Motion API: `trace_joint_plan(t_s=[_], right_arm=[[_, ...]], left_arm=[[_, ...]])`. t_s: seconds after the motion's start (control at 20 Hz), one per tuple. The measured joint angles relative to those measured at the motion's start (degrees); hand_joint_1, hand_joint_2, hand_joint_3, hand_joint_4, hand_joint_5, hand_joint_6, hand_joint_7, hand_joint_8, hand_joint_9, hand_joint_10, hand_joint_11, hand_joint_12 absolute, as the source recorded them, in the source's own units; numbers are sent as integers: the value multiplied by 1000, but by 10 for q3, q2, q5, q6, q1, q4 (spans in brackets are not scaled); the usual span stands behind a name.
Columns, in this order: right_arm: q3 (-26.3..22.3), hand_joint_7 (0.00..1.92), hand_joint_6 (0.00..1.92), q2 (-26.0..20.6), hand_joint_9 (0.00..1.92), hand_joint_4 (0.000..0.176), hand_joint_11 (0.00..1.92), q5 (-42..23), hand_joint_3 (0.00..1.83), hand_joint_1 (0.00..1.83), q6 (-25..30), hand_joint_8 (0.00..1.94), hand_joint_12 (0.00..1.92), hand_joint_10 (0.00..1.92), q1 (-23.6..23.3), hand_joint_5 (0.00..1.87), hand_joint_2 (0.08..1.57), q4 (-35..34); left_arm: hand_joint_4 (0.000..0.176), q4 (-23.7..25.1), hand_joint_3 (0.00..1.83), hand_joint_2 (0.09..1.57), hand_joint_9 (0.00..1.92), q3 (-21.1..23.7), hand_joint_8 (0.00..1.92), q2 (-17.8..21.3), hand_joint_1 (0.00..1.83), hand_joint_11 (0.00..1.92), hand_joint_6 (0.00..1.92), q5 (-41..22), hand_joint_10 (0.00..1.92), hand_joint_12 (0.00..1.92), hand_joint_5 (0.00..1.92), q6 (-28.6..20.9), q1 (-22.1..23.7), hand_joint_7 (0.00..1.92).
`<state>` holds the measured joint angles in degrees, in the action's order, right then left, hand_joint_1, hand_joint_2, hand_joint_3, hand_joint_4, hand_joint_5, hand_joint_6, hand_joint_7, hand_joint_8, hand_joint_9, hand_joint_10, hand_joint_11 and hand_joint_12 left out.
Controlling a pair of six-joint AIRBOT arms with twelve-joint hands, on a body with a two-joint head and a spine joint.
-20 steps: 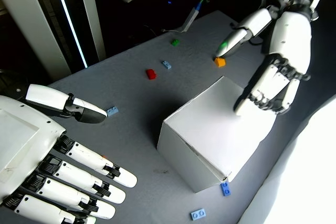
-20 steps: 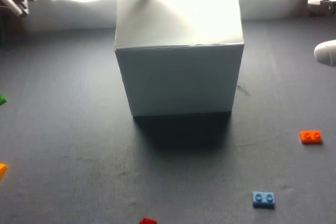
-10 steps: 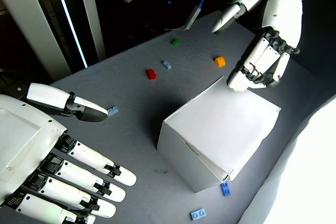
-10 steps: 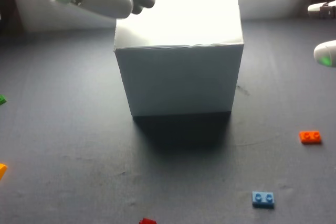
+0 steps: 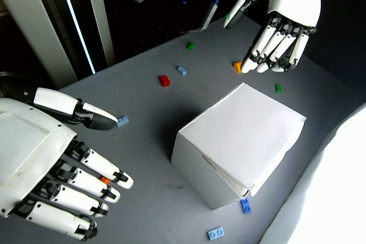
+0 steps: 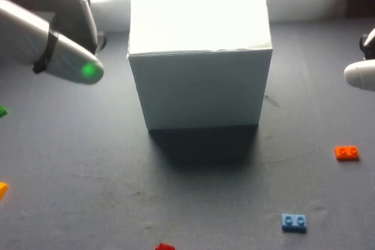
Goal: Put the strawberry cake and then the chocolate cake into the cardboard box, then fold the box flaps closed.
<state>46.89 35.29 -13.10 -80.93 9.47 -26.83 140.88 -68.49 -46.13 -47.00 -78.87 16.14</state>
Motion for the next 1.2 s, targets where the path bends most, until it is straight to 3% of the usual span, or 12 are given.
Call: trace_joint_plan(t_s=[0.05, 0.1, 0.15, 0.25, 0.45, 0.65, 1.2], right_arm=[[0, 1332, 1483, 0, 1241, 0, 883, -1, 1, 0, 0, 1412, 1920, 1726, 0, 1125, 1218, -1], [0, 1353, 1647, 0, 1298, 0, 1016, -2, 0, 0, 1, 1573, 1921, 1819, 0, 1130, 1217, -1], [0, 1344, 1719, 0, 1303, 0, 1065, -4, 0, 0, 1, 1662, 1921, 1876, 0, 1122, 1216, -1], [0, 1326, 1723, -1, 1357, 0, 1232, -5, 1, 0, 1, 1811, 1921, 1919, 0, 1101, 1218, -1], [0, 1308, 1771, -1, 1343, 0, 1243, -6, 0, 0, 1, 1830, 1921, 1921, 0, 1095, 1210, -1], [0, 1295, 1715, -1, 1320, 0, 1236, -8, 2, 0, 2, 1781, 1921, 1921, 0, 1062, 1217, -1], [0, 1261, 1676, -2, 1266, 0, 1153, -16, 17, 56, -3, 1770, 1921, 1921, 0, 1055, 1360, -2]], left_arm=[[0, 1, 3, 1261, 1096, 5, 1319, 3, 49, 783, 1272, -1, 1625, 1883, 1044, 0, 0, 1201], [0, 5, 6, 1277, 1131, 16, 1443, 7, 9, 866, 1474, 0, 1712, 1908, 1072, 0, 0, 1219], [0, 9, 4, 1280, 1163, 28, 1487, 11, 9, 892, 1558, -1, 1731, 1890, 1098, 1, 0, 1247], [0, 27, 3, 1289, 1196, 50, 1548, 17, 39, 883, 1640, -2, 1777, 1896, 1068, 13, 0, 1251], [0, 40, 0, 1298, 1142, 70, 1663, 21, 11, 879, 1741, -5, 1872, 1921, 1036, 41, 0, 1192], [0, 38, 3, 1303, 1123, 77, 1541, 28, 27, 877, 1596, 0, 1798, 1921, 1007, 51, -12, 1183], [0, 12, 3, 1352, 1111, 89, 1537, 35, 58, 931, 1577, 43, 1812, 1921, 984, 51, -17, 1152]])
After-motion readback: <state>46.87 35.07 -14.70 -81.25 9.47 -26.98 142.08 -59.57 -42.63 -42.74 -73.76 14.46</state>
